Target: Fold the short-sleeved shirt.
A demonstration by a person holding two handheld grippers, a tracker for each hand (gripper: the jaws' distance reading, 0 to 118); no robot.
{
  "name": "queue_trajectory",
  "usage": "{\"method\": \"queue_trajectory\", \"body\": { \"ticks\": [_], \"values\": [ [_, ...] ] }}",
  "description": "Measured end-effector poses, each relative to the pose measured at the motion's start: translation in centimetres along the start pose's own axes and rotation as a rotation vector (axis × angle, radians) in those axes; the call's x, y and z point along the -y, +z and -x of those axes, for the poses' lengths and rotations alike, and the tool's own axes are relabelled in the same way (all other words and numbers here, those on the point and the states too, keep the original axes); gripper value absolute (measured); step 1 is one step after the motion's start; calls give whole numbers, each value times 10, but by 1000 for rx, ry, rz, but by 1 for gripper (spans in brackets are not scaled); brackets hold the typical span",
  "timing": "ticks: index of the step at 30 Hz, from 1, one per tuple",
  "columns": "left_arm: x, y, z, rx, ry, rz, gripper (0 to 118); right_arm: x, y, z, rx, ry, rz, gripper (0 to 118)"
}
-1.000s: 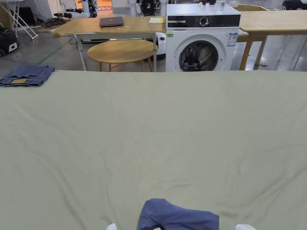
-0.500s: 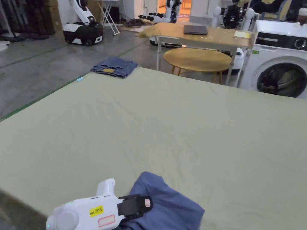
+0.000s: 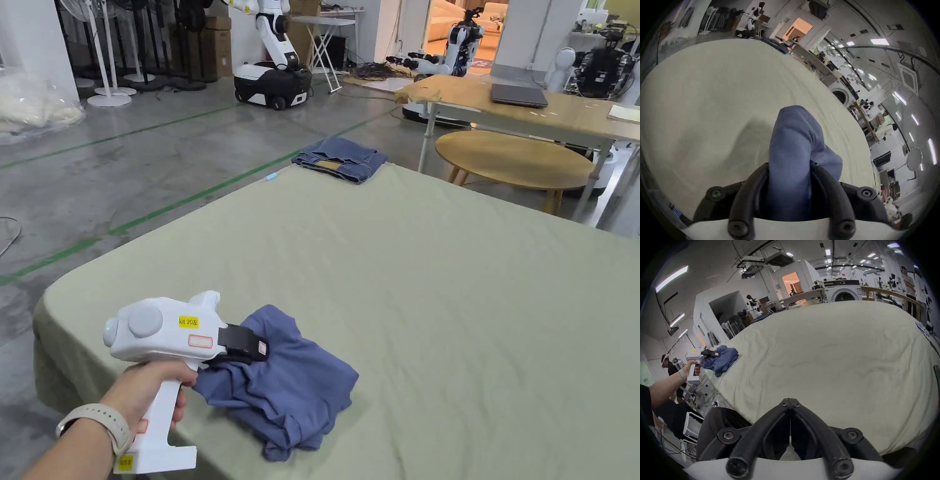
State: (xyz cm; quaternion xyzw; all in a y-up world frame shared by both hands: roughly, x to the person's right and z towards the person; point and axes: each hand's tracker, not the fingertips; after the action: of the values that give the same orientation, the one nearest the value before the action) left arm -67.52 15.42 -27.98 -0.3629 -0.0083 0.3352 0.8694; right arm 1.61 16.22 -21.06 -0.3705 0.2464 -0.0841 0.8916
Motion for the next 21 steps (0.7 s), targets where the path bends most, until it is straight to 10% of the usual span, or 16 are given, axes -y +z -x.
{"method": "queue_trajectory", "body": {
  "ticks": [2,9,11,14,21],
  "values": [
    [10,6,-6,-28,1,-21,100,-1,0,1,2,10,7,0],
    [10,63,0,-100,65,-154,108,-7,15,0,-5,20,-21,0],
    [13,80,-5,-121,81,-184,91,-8,22,-1,-9,15,-38,0],
    [19,93,-19,-197,72,-202,13,-8,33,-7,-15,3,-62,0],
    [44,92,-104,-248,-113,-191,0,-26,60,-27,48,10,-124,0]
  ]
}}
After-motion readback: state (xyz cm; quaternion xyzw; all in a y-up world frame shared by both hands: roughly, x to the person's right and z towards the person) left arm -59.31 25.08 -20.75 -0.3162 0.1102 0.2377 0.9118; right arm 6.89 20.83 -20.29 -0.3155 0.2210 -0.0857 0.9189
